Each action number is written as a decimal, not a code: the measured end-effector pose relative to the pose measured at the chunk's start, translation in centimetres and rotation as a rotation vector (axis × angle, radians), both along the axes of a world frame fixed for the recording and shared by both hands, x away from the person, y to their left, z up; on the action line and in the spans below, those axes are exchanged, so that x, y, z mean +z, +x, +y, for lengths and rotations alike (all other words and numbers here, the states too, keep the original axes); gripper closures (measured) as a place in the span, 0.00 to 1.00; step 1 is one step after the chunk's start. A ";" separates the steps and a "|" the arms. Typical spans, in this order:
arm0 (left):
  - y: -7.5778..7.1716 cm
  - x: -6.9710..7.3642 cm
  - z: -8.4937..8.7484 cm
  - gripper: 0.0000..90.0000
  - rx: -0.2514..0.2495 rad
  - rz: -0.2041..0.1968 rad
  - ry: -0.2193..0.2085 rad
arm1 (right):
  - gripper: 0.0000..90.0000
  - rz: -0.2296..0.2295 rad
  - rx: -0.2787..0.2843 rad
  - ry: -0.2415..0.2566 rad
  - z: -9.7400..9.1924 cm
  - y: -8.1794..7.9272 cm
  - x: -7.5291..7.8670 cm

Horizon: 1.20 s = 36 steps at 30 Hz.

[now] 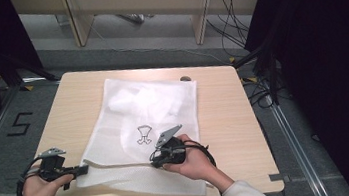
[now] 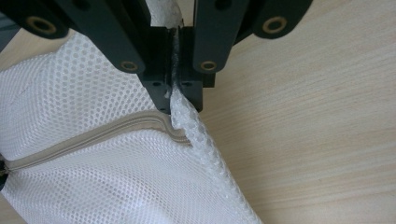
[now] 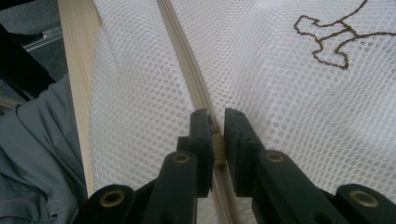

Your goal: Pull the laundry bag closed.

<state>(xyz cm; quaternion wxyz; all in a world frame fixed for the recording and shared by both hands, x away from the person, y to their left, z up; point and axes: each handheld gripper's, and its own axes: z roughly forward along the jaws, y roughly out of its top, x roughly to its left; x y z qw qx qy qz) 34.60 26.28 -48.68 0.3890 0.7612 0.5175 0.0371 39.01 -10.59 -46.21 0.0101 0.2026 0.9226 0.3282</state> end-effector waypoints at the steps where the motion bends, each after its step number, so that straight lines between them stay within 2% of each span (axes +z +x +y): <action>1: 0.0 0.0 0.1 0.95 -0.007 -0.001 0.008 | 0.92 0.000 0.000 0.000 0.0 0.0 0.0; 4: 0.0 0.0 0.1 0.95 -0.005 0.000 0.003 | 0.92 0.013 0.007 0.002 -0.1 0.0 0.1; 12: 0.0 0.0 0.1 0.95 0.000 0.001 0.001 | 0.92 0.004 -0.004 0.002 -0.4 0.0 0.0; 13: 0.0 0.0 0.1 0.95 0.000 0.001 0.000 | 0.92 0.007 0.012 0.007 -0.4 0.0 0.1; 16: 0.0 0.0 0.1 0.95 -0.002 0.000 0.006 | 0.92 0.009 0.013 0.005 -0.4 -0.1 0.1; 17: 0.0 0.0 0.0 0.95 0.003 0.001 -0.003 | 0.92 0.000 0.013 0.001 -0.6 0.0 0.0; 19: 0.0 0.0 0.1 0.95 -0.008 0.000 0.015 | 0.92 0.015 -0.001 -0.004 -0.7 -0.1 0.1; 22: 0.0 0.0 0.0 0.95 -0.010 0.001 0.013 | 0.92 0.001 0.006 0.008 -0.8 -0.1 0.0; 23: 0.0 0.0 -0.1 0.95 0.007 -0.002 0.001 | 0.92 0.001 0.006 0.009 -0.9 -0.1 0.0; 24: 0.0 0.0 0.1 0.95 -0.009 0.001 0.017 | 0.92 0.004 0.007 0.015 -0.9 -0.1 0.0; 27: 0.0 0.0 0.1 0.95 -0.006 0.001 0.014 | 0.92 0.017 -0.007 0.001 -1.1 -0.3 0.1; 31: 0.0 0.0 0.1 0.95 -0.009 -0.002 0.018 | 0.92 0.012 -0.002 0.010 -1.4 -0.3 0.1; 33: 0.0 0.0 0.0 0.95 0.002 -0.002 0.011 | 0.92 0.011 0.014 0.009 -1.6 -0.2 0.1; 34: 0.1 0.0 0.1 0.95 -0.006 -0.002 0.017 | 0.92 0.013 0.002 0.009 -1.6 -0.3 0.1; 36: 0.1 -0.1 -0.2 0.95 0.020 -0.002 0.003 | 0.92 0.009 0.001 0.010 -1.6 -0.3 0.1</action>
